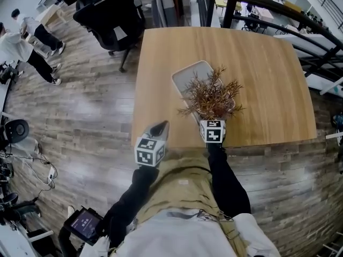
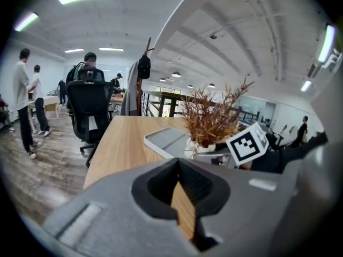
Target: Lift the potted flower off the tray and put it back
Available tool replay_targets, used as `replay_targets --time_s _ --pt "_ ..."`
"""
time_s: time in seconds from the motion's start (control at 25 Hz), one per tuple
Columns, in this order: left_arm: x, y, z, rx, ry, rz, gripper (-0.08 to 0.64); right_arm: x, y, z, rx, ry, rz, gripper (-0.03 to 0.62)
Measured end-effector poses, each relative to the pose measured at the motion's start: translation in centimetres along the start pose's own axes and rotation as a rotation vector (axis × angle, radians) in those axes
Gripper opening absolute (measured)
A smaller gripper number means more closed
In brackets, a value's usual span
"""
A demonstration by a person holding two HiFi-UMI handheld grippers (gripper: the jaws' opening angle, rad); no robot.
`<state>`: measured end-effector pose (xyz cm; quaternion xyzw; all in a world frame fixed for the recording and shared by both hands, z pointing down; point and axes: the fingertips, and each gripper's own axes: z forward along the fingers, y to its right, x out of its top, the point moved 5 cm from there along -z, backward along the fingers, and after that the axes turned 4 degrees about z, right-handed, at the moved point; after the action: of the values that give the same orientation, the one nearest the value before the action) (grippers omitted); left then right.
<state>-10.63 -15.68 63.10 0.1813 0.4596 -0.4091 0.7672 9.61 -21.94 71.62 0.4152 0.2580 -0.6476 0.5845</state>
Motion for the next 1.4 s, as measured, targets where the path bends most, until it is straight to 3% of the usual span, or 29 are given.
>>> replay_targets --time_s 0.48,0.88,1.12,1.4 --pt "-0.5 -1.7 -0.8 0.038 -0.016 -0.012 0.002 0.4 -0.4 2.4 -0.014 -0.025 -0.015 0.505" --pt "0.6 -0.9 -2.0 0.050 -0.015 -0.019 0.002 1.8 -0.8 0.7 0.012 -0.074 -0.014 0.502" --pt "3.1 0.0 -4.1 0.045 -0.012 -0.043 0.002 5.4 -2.4 -3.4 0.034 -0.099 -0.026 0.502" --pt "11.9 -0.7 -9.8 0.062 0.077 -0.036 0.002 15.8 -6.5 -10.3 0.056 -0.030 -0.034 0.502"
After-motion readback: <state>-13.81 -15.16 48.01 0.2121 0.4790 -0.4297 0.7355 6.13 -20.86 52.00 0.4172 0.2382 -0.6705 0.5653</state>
